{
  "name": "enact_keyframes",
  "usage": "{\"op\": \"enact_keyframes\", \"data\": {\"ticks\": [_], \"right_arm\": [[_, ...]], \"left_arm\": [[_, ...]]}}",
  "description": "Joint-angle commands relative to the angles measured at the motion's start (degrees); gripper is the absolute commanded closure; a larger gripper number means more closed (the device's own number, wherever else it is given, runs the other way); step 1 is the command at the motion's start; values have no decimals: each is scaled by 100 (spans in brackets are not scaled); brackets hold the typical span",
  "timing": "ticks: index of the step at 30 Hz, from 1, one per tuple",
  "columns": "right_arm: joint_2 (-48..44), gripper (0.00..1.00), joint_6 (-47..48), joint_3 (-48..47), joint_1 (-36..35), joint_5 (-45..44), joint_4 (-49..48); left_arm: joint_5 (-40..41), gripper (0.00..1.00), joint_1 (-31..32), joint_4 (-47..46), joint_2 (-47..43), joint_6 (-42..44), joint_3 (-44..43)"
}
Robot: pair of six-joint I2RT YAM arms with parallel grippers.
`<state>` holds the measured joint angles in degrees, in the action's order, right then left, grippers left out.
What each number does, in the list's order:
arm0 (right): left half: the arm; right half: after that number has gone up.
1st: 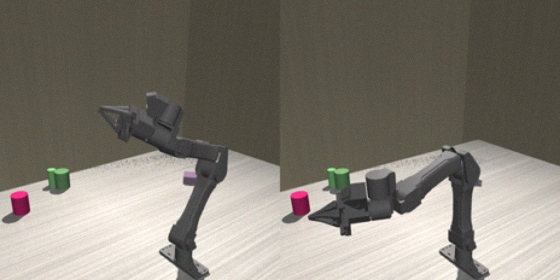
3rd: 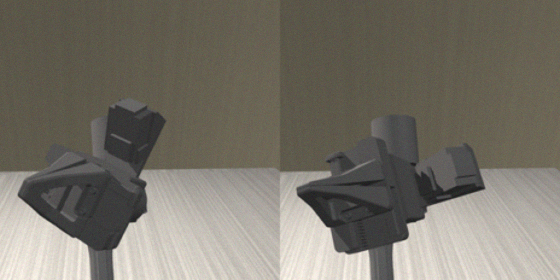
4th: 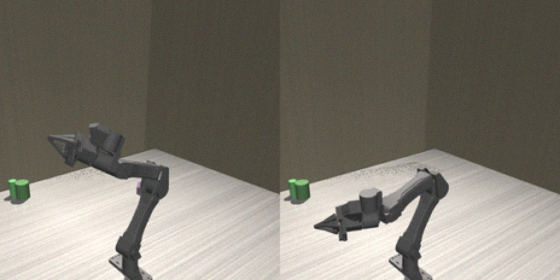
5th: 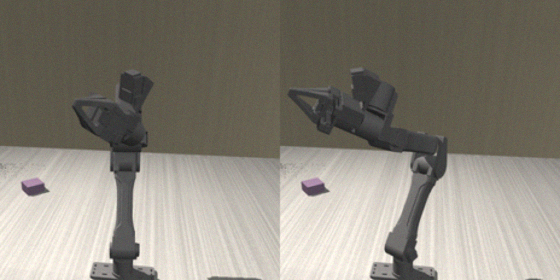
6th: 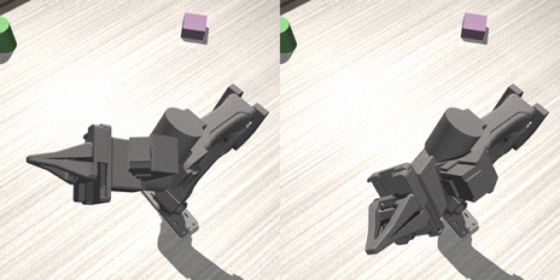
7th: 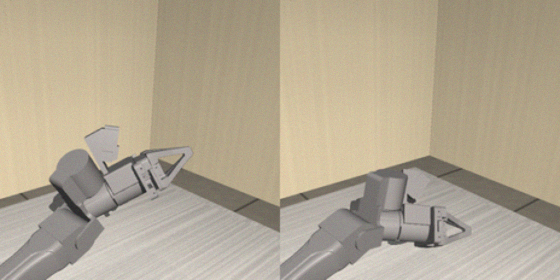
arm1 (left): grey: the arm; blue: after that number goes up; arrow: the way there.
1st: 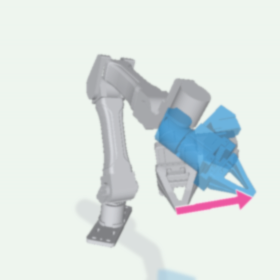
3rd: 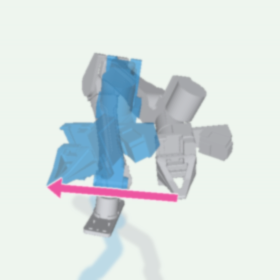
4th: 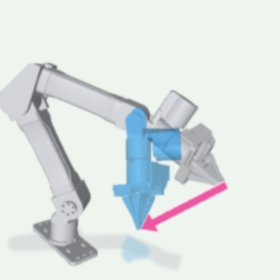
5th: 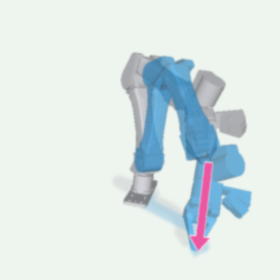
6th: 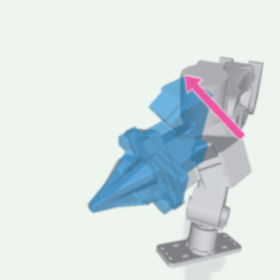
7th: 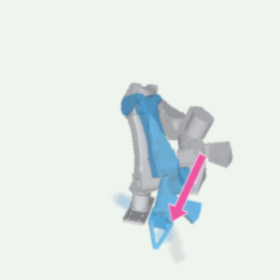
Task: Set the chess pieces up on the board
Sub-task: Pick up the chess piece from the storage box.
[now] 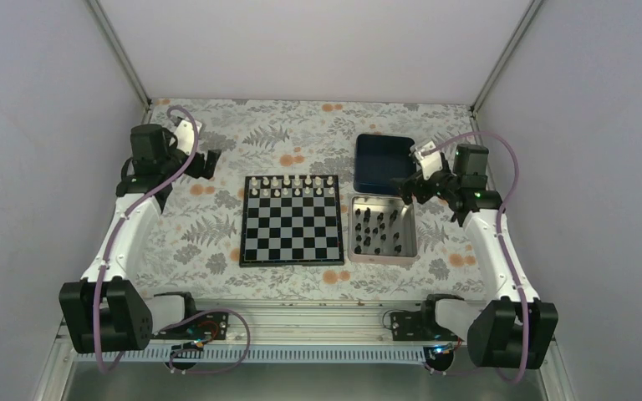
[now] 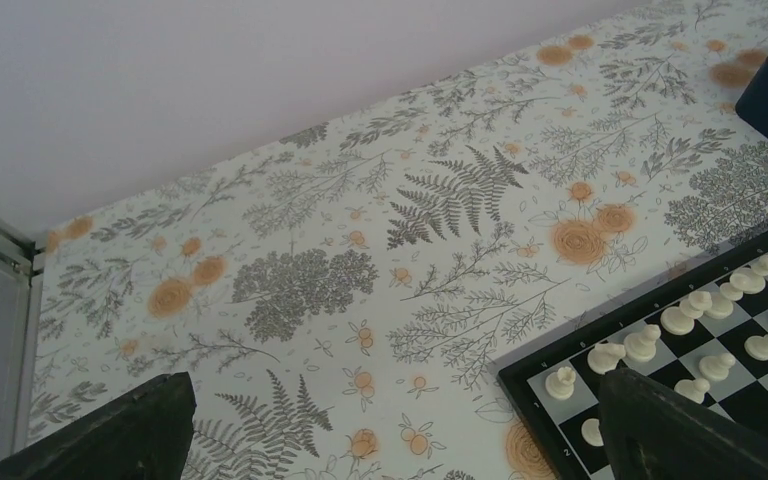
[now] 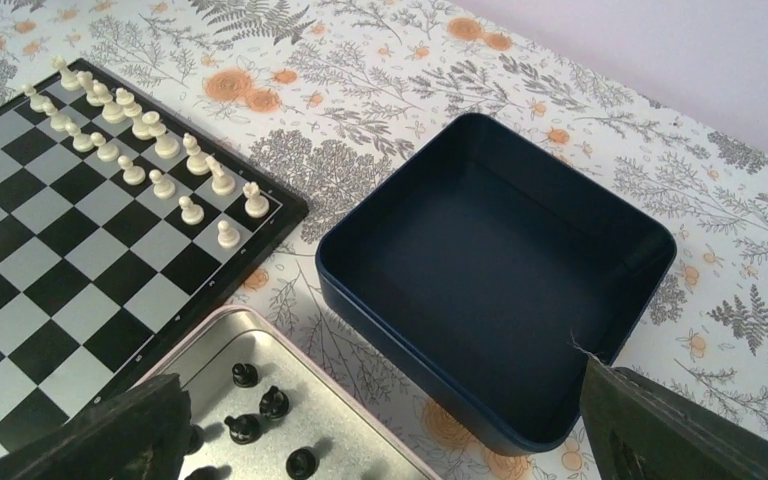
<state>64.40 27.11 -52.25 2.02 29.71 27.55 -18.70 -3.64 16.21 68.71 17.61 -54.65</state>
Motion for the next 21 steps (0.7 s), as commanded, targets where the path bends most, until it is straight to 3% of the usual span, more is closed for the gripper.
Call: {"op": "enact_keyframes", "data": {"ticks": [1, 11, 21], "right_arm": [[-177, 0, 255, -172, 68, -21, 249], [-181, 2, 445, -152, 80, -166, 630], [348, 47, 624, -97, 50, -611, 1360]], "left_arm": [[-59, 0, -26, 161, -47, 207, -227], [-271, 0, -31, 163, -239, 317, -213], [-234, 0, -32, 125, -132, 306, -196]]}}
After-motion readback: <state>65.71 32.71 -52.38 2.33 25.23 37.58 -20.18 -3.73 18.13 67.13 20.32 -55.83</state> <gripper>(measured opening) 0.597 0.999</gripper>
